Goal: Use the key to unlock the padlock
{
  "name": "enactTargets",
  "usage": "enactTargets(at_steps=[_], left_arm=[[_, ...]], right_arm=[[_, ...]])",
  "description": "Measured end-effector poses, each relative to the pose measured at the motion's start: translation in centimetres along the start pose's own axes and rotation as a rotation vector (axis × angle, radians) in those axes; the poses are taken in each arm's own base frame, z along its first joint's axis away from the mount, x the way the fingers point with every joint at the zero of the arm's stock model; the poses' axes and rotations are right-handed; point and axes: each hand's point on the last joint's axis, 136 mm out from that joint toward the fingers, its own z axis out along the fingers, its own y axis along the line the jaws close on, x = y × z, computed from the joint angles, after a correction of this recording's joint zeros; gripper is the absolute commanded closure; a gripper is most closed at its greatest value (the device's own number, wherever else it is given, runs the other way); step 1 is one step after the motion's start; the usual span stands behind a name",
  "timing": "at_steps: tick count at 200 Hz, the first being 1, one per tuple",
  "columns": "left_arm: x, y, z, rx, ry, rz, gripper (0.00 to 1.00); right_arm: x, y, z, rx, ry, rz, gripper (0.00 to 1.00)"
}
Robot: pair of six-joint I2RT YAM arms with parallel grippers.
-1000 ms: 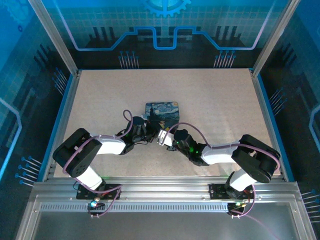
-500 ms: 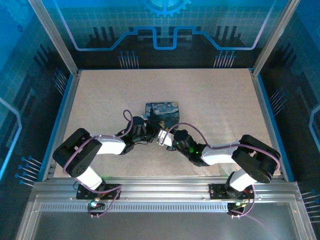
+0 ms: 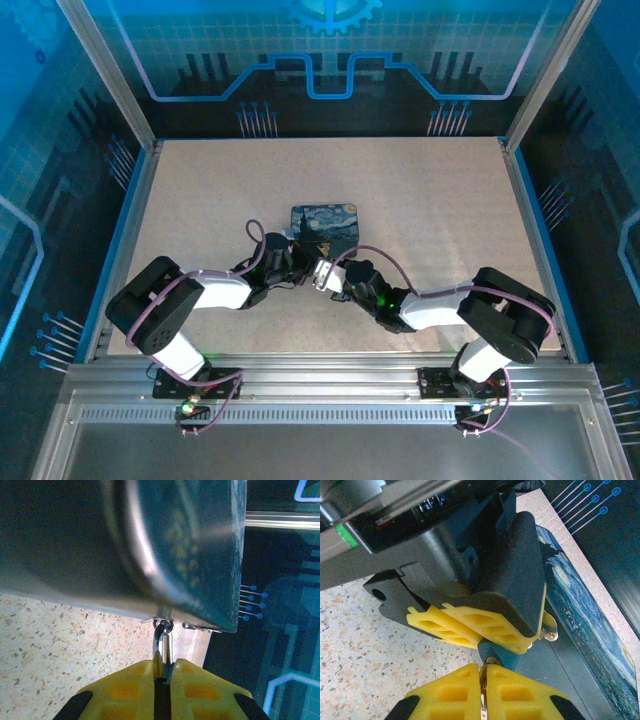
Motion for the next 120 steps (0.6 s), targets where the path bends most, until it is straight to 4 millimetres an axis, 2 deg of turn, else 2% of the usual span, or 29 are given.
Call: enactTargets(at_steps=[13,58,120], left_arm=[[-0.05,0.01,0.0,0.0,-0.003,0.0,1.0],[-0.16,0.01,0.0,-0.001,-0.009,0.0,1.0],[-0.25,0.02,0.01,-0.001,-0.016,0.0,1.0]], right_arm=[[-0.01,-0.06,0.05,0.007,0.001,0.012,1.0],[0.03,-0.18,0.09,0.014,0.004,0.098,1.0],[0.2,-0.26,0.2,-0.036,0.01,0.364,1.0]])
